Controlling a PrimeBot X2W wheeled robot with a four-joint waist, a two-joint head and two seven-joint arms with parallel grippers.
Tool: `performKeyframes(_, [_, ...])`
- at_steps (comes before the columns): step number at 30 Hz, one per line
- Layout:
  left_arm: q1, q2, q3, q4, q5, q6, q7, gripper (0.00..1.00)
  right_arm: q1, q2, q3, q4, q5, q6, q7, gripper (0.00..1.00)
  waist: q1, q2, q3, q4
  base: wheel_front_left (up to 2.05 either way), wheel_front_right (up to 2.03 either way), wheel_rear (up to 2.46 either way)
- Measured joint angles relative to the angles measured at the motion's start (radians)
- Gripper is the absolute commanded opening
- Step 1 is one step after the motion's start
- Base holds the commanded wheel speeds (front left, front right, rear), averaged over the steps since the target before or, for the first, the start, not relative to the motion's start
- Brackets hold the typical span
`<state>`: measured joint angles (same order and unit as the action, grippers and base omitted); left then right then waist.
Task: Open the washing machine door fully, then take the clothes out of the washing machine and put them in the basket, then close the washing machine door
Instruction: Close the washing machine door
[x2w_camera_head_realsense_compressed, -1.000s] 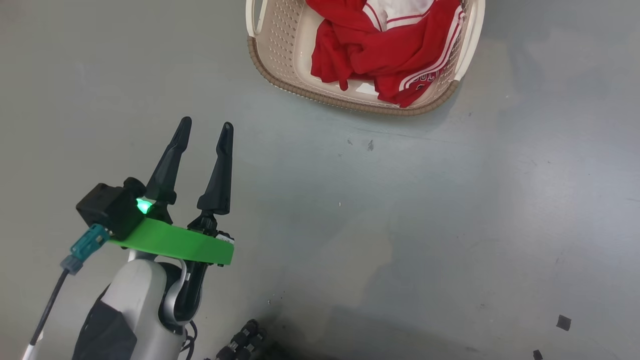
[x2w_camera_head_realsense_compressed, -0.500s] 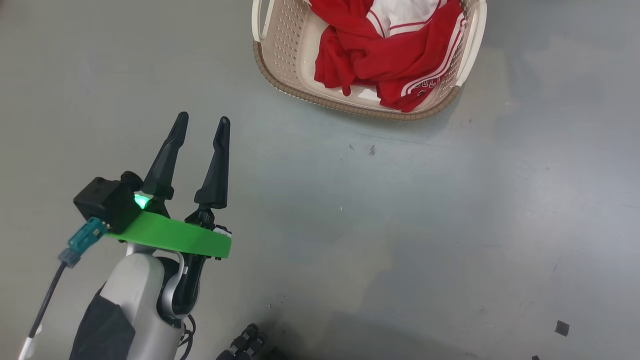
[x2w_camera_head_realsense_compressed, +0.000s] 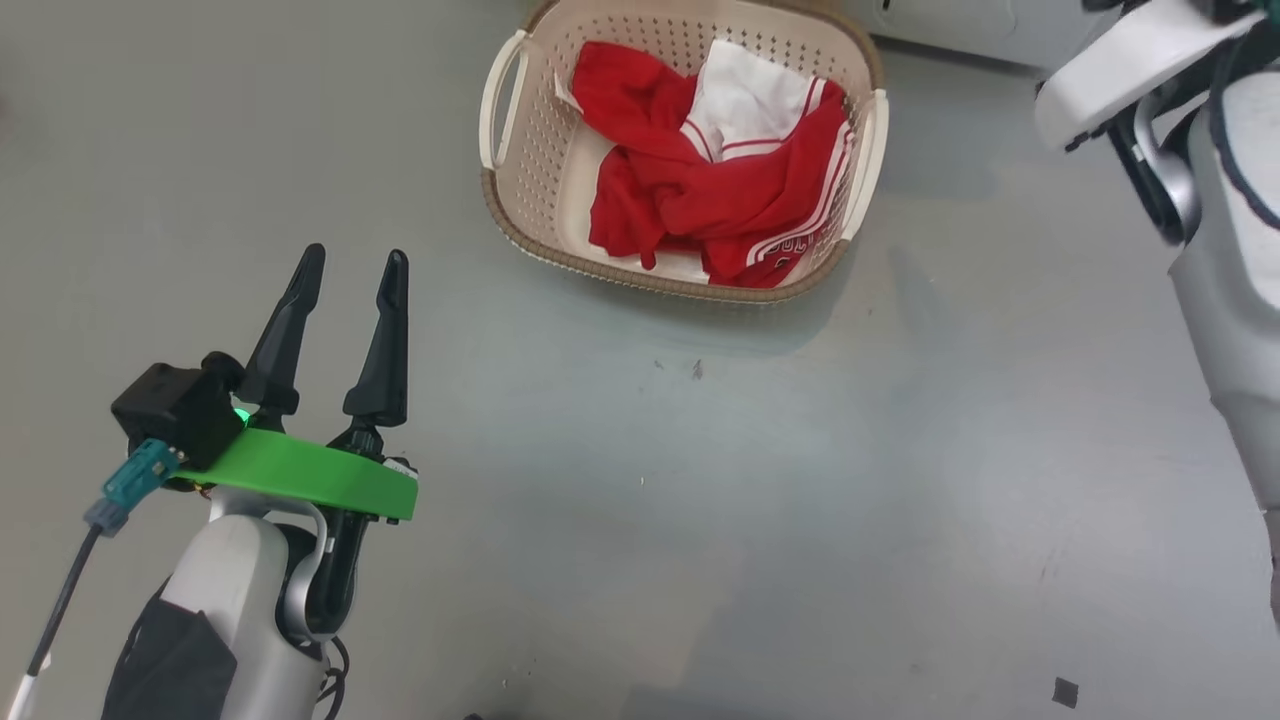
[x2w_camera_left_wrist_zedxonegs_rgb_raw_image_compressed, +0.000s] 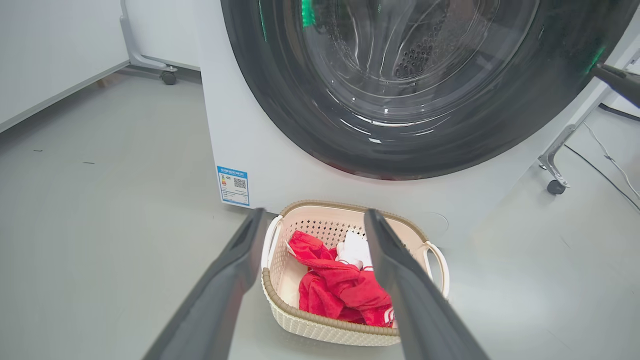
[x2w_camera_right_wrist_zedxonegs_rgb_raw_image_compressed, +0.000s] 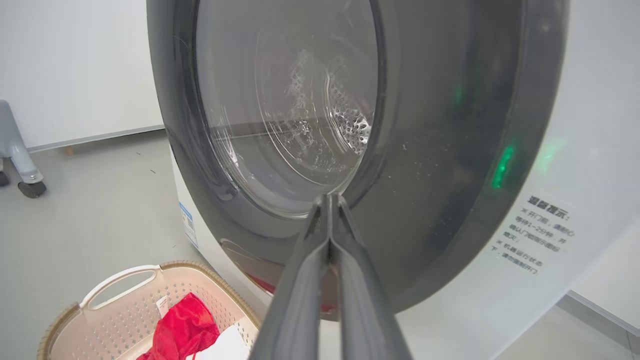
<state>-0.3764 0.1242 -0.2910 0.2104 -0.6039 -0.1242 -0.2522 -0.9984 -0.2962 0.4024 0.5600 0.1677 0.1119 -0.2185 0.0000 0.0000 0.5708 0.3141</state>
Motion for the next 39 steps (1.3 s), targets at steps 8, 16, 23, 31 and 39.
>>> performKeyframes(8, [0.030,0.028,0.005,0.024,0.009,0.000,0.000,1.00,0.122,0.031,0.016,0.013,0.019,0.000,-0.022,0.00,0.0000,0.0001,-0.103,-0.053,0.00,0.00,0.00])
performKeyframes(16, [0.090,0.053,0.023,0.045,0.018,0.000,0.000,1.00,0.290,0.087,-0.034,0.020,0.089,-0.023,-0.031,0.00,0.0000,0.0000,-0.211,-0.114,0.00,0.00,0.00])
performKeyframes(23, [0.167,0.054,0.050,0.096,0.014,0.000,0.000,1.00,0.447,0.121,-0.073,0.017,0.136,-0.053,-0.031,0.00,0.0000,0.0000,-0.310,-0.167,0.00,0.00,0.00])
performKeyframes(31, [0.227,0.058,0.075,0.105,0.016,0.000,0.000,1.00,0.590,0.148,-0.137,-0.060,0.166,-0.097,-0.031,0.00,-0.0001,0.0001,-0.419,-0.221,0.00,0.00,0.00])
performKeyframes(39, [0.283,0.045,0.095,0.098,0.027,0.000,0.000,1.00,0.722,0.161,-0.184,-0.131,0.186,-0.125,-0.031,0.00,0.0000,0.0001,-0.495,-0.265,0.00,0.00,0.00])
